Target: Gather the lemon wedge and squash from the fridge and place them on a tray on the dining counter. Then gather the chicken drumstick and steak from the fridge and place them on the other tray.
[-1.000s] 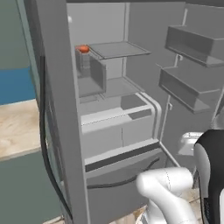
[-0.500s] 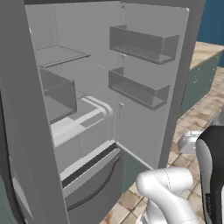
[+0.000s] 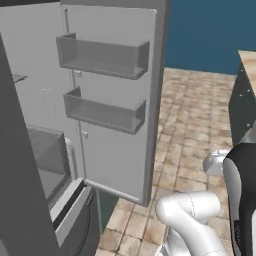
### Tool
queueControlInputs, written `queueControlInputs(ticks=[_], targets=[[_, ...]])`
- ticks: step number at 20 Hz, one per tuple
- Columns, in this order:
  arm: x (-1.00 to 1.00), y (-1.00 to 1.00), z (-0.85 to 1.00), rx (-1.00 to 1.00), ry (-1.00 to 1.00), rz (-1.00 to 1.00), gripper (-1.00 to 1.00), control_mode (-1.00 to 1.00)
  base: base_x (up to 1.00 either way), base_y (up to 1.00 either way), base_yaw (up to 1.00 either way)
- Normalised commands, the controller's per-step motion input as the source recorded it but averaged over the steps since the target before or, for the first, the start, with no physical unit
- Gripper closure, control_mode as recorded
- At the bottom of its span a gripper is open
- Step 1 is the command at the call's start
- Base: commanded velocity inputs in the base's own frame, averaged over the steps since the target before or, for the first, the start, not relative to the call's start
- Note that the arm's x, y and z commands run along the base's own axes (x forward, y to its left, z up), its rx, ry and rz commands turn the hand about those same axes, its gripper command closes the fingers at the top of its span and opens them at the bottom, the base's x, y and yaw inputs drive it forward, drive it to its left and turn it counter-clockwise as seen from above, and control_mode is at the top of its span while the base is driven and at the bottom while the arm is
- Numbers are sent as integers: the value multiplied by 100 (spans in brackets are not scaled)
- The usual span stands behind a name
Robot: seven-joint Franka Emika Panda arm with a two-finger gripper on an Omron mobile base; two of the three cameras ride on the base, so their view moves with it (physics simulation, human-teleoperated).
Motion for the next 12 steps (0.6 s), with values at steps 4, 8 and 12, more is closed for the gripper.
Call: queueControlInputs(ticks=[4,8,12], targets=[[0,0,0,0,0,0,100,100,6,-10,-65],[0,0,0,0,0,0,100,100,28,-20,-59],[0,0,0,0,0,0,100,100,38,-48,-37]])
